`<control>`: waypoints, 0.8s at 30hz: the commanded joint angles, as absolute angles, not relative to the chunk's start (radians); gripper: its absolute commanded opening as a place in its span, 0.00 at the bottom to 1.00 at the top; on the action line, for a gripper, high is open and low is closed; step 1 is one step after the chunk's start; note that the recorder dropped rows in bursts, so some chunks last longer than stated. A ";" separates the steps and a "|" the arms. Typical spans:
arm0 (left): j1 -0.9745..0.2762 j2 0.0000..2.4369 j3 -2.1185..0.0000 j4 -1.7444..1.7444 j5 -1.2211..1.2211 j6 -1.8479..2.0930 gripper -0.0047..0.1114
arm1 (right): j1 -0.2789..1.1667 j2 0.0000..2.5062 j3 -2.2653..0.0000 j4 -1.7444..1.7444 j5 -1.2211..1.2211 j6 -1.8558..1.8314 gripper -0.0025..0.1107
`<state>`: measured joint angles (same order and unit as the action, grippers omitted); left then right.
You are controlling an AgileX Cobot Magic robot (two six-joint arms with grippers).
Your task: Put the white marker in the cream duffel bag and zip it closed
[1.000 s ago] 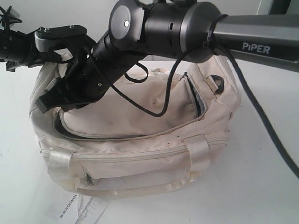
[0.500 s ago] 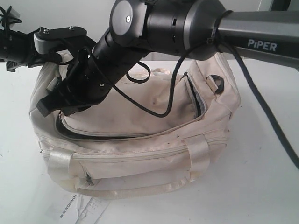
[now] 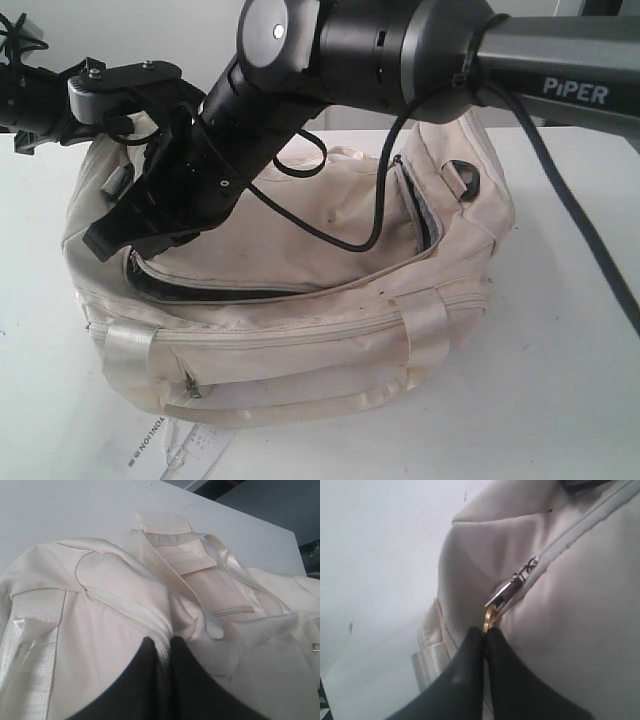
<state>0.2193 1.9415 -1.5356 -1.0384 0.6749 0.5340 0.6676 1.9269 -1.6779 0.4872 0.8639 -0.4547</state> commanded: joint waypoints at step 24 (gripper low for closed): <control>0.220 1.944 -1.543 -1.076 0.625 0.532 0.04 | 0.668 1.898 -1.680 0.546 1.022 -0.501 0.02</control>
<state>0.2193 1.9415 -1.5356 -1.0384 0.6676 0.5321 0.6676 1.9139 -1.6779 0.5172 0.9532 -0.4823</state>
